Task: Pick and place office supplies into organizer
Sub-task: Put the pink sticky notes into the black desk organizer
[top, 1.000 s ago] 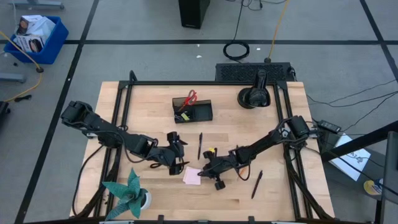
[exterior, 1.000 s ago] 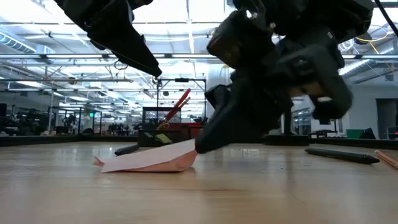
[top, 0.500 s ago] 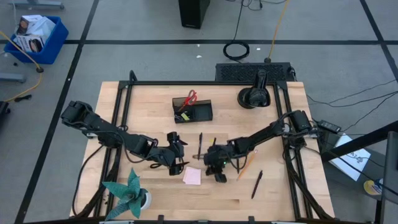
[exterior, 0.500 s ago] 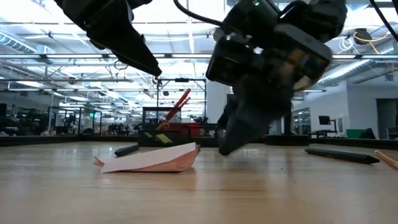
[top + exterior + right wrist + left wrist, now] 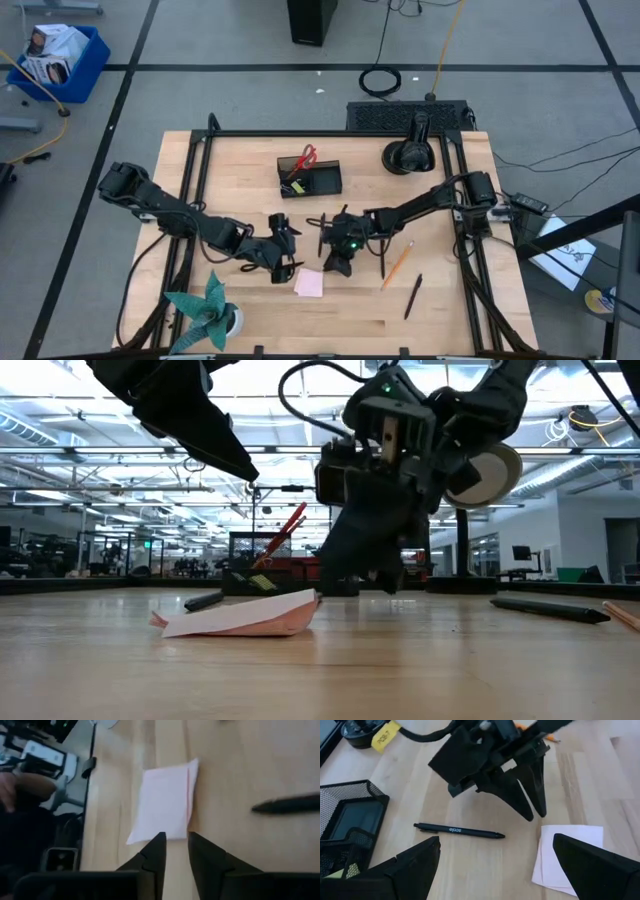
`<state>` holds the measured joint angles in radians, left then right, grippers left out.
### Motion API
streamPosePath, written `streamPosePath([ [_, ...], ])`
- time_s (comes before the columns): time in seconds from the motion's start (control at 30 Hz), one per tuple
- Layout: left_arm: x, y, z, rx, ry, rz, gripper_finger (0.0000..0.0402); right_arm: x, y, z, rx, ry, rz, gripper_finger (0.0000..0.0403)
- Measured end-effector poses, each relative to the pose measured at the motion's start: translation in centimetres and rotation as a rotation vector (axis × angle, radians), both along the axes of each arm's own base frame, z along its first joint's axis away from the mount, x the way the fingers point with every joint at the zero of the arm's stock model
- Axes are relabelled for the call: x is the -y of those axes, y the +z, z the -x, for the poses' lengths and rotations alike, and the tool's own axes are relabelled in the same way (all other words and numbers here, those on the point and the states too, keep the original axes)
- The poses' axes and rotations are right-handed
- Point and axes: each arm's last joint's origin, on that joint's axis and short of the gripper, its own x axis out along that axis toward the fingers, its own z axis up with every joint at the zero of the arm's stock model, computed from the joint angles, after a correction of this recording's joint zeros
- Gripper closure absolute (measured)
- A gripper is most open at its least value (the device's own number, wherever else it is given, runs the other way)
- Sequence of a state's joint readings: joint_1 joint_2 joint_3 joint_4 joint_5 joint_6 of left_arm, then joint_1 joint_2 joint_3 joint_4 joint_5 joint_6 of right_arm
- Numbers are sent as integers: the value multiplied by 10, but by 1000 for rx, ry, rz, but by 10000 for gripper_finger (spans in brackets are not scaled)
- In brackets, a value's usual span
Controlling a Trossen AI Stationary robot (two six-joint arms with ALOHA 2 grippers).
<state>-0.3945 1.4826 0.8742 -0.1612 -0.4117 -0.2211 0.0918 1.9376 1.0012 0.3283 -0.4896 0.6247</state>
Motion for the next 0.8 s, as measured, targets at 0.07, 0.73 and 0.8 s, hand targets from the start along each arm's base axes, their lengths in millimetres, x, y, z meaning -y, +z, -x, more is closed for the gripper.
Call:
streamPosePath([
  [0.07,0,0,0,0,0,1,11,0,-3,0,-21,-5,-24,315],
  [0.73,2,0,1,0,-13,-5,11,-12,-11,-4,-101,-49,0,267],
  [0.8,2,0,1,0,-14,-5,11,-15,-9,-6,-111,-43,27,268],
])
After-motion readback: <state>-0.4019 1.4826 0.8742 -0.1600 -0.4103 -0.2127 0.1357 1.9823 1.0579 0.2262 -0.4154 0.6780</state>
